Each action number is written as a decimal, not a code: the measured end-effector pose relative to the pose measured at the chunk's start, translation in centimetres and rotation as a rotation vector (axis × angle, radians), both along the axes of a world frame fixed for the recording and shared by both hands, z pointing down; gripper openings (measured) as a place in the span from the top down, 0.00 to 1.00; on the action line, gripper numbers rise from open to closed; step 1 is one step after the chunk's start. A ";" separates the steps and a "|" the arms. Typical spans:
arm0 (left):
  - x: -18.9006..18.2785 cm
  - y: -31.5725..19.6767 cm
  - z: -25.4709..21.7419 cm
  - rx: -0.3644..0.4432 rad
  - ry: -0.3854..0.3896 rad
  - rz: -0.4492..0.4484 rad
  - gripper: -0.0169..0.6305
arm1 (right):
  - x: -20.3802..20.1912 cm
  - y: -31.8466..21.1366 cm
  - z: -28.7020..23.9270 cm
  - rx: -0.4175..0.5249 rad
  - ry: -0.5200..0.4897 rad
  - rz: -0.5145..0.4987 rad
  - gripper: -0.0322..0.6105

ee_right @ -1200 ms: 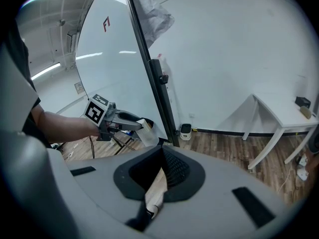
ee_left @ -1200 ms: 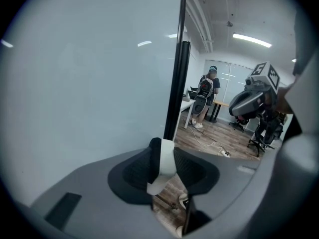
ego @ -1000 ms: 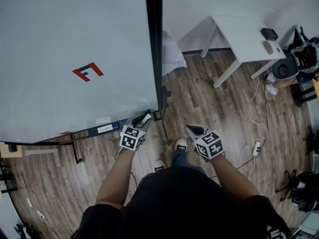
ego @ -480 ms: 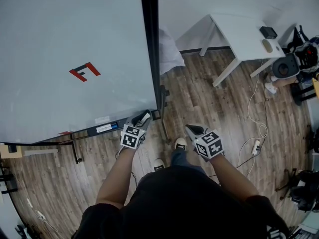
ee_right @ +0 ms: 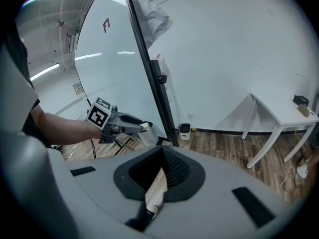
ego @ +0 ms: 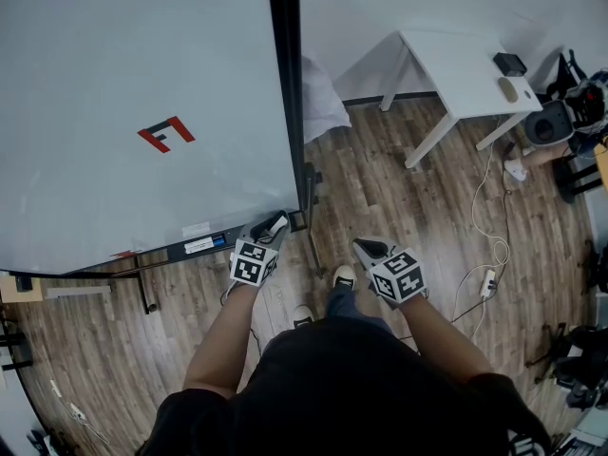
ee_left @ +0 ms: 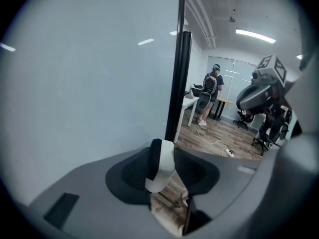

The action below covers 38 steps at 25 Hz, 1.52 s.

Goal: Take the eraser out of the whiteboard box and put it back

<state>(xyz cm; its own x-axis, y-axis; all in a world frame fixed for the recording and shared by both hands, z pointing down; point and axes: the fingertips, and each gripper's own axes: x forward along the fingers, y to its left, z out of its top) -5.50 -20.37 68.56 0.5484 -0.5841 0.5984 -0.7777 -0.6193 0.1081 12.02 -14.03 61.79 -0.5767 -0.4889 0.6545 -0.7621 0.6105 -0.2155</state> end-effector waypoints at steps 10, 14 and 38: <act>-0.9 1.0 -2.0 0.027 0.048 -0.033 0.74 | -0.7 0.4 -1.0 0.021 -0.001 -0.016 0.96; -1.7 1.5 -2.8 0.041 0.055 -0.046 0.74 | -1.3 0.5 -1.5 0.032 -0.006 -0.029 0.96; -6.3 7.0 -6.4 0.157 0.117 -0.099 0.77 | -5.4 2.6 -2.7 0.067 -0.009 -0.101 0.96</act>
<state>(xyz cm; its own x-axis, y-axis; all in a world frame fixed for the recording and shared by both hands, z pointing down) -11.79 -13.41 62.15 0.5443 -0.7193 0.4316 -0.8232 -0.5571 0.1096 6.67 -11.41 59.05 -0.6309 -0.4706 0.6168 -0.6942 0.6974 -0.1779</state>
